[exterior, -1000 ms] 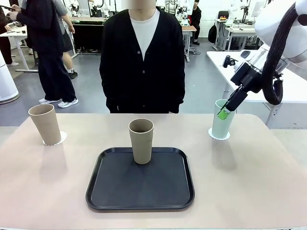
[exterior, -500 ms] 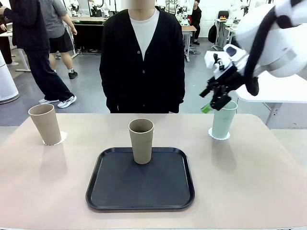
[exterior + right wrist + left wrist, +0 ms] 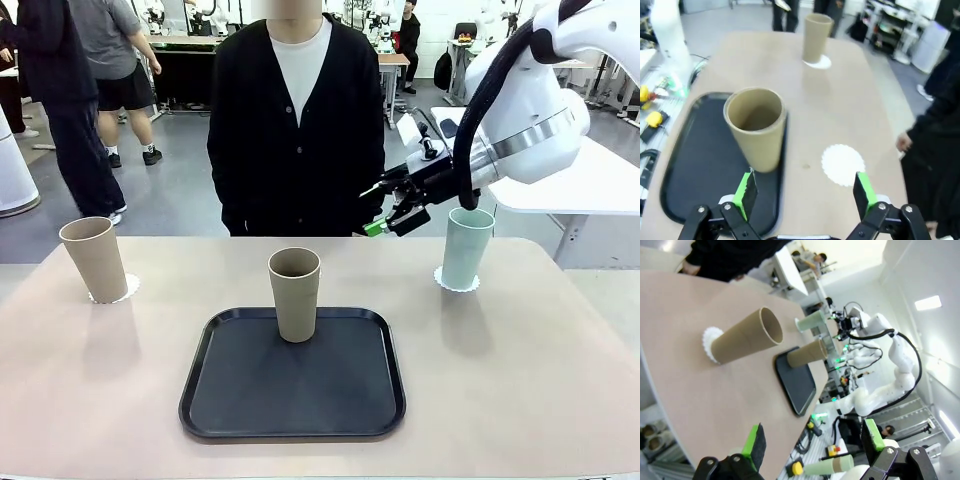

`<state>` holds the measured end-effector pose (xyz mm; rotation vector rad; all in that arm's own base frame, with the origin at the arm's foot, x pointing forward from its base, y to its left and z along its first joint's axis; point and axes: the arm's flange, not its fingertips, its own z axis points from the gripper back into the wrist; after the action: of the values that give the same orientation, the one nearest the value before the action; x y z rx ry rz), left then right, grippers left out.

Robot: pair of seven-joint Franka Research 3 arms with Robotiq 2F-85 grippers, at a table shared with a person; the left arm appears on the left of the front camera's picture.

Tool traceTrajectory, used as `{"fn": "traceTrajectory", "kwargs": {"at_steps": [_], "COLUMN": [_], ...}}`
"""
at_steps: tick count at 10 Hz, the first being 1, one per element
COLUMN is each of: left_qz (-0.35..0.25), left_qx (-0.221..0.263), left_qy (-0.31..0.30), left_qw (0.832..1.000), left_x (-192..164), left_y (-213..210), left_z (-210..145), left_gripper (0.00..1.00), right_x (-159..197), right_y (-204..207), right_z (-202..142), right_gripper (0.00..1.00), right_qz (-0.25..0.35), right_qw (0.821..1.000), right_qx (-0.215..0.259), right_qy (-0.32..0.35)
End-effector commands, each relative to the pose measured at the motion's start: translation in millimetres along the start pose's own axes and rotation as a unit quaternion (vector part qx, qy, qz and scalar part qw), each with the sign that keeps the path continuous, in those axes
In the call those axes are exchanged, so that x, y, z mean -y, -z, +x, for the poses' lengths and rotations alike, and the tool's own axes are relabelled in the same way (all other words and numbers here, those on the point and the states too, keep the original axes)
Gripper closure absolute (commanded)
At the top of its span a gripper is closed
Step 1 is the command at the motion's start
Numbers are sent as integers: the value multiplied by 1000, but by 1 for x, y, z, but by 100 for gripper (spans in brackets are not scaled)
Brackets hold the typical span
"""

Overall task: Place coasters on the table and set cups on them.
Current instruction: Take one Reusable plastic cup from the Flat Tray and place it on a coaster set by the human.

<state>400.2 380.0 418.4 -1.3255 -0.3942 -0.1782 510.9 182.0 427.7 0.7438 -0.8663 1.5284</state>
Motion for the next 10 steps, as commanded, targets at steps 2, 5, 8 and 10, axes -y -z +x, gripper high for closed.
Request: {"fn": "traceTrajectory", "kwargs": {"at_steps": [2, 5, 8, 10], "left_qz": [5, 5, 5, 5], "left_qx": [0, 0, 0, 0], "left_qy": [-2, -2, -2, -2], "left_qw": [1000, 1000, 1000, 1000], "left_x": [2, 2, 2, 2], "left_y": [-1, -1, -1, -1], "left_z": [0, 0, 0, 0], "left_gripper": [0, 0, 0, 0], "right_x": [-25, -51, -31, -31], "right_y": [12, 27, 26, 26], "right_z": [5, 11, 10, 10], "right_gripper": [0, 0, 0, 0], "right_qz": [51, 53, 64, 64], "right_qw": [999, 998, 998, 998], "right_qx": [9, -8, 15, 15], "right_qy": [-13, -12, -6, -6]}}
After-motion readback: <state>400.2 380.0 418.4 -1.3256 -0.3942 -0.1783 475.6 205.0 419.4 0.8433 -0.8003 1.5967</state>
